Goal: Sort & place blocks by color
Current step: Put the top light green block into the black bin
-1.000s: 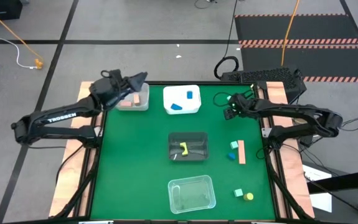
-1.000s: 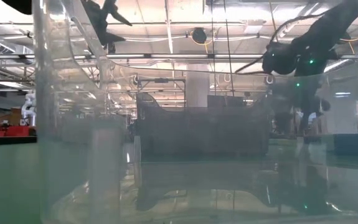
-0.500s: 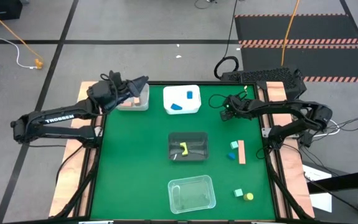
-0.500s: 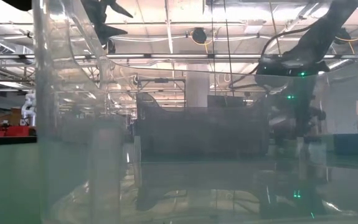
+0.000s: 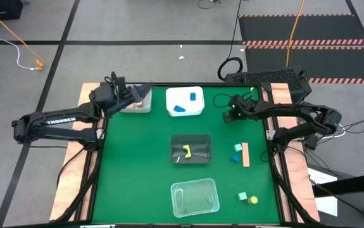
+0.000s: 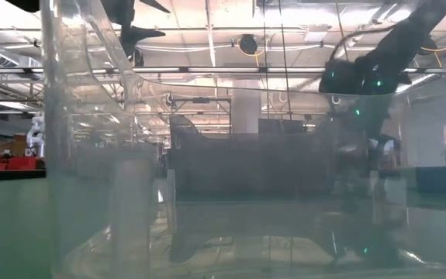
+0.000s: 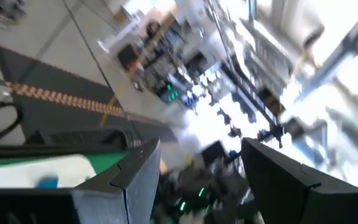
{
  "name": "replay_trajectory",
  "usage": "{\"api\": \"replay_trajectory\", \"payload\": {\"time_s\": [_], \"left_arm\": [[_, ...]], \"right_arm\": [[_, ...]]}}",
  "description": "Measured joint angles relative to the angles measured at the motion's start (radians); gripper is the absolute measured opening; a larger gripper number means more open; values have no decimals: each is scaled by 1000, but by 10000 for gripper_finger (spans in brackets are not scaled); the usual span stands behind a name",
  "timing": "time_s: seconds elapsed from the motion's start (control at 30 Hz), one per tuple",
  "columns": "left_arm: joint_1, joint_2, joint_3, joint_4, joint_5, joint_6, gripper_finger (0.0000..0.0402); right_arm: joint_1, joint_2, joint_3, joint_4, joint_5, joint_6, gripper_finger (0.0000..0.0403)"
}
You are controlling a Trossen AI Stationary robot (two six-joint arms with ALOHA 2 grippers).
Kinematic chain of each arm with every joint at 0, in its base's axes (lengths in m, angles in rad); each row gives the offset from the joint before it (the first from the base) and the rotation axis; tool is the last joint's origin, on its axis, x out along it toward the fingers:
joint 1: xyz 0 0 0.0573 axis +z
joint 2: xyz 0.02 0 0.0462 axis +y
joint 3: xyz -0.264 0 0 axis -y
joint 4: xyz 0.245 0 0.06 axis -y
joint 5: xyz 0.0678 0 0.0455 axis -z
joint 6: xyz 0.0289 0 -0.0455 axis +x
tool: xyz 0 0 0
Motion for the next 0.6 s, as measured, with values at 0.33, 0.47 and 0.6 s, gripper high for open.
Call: {"api": "replay_trajectory", "payload": {"time_s": [0.33,0.47,0.6], "left_arm": [[-134,157,-1,142,46,475,225],[-154,237,-1,224,24,712,225],[-156,312,-1,289,13,943,225]], "right_arm": [[26,-169,4,524,-302,207,112],[59,-166,4,759,-390,327,112],[102,-151,4,926,-414,444,112]]}}
